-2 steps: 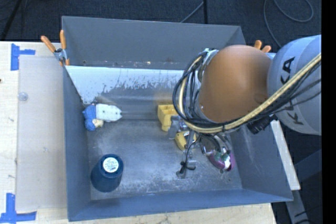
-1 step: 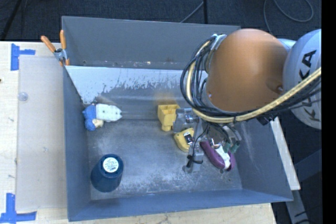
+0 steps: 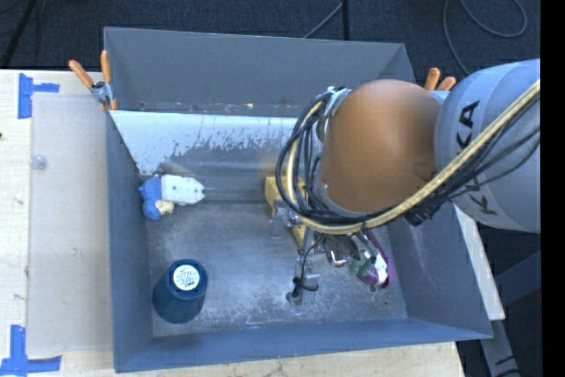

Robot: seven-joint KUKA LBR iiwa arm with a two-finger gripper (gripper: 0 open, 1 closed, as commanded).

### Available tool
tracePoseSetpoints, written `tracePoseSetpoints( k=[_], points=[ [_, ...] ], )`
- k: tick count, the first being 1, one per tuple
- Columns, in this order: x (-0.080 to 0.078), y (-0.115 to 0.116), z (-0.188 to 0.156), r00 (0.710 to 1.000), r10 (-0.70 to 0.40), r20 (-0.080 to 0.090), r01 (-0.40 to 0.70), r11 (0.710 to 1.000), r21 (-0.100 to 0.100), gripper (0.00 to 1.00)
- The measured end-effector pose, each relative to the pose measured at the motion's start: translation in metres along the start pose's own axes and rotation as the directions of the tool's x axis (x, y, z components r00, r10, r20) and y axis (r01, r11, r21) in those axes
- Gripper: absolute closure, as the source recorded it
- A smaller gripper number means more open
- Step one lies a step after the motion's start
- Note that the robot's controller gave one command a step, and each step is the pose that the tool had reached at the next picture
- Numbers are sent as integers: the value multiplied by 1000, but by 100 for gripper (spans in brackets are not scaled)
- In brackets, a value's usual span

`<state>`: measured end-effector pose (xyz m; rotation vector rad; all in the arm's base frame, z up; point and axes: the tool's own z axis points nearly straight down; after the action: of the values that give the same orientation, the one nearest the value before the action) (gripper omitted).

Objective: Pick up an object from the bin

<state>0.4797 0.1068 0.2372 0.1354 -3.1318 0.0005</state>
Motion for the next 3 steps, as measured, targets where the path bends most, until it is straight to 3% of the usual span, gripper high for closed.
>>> tracePoseSetpoints(
  k=[1, 2, 3],
  points=[
    [2, 2, -20, 999, 40, -20, -40, 999, 2, 0],
    [-5, 0, -45, 999, 32, 9, -32, 999, -1, 0],
    [-7, 10, 19, 998, -67, -7, 67, 998, -1, 0]
  ],
)
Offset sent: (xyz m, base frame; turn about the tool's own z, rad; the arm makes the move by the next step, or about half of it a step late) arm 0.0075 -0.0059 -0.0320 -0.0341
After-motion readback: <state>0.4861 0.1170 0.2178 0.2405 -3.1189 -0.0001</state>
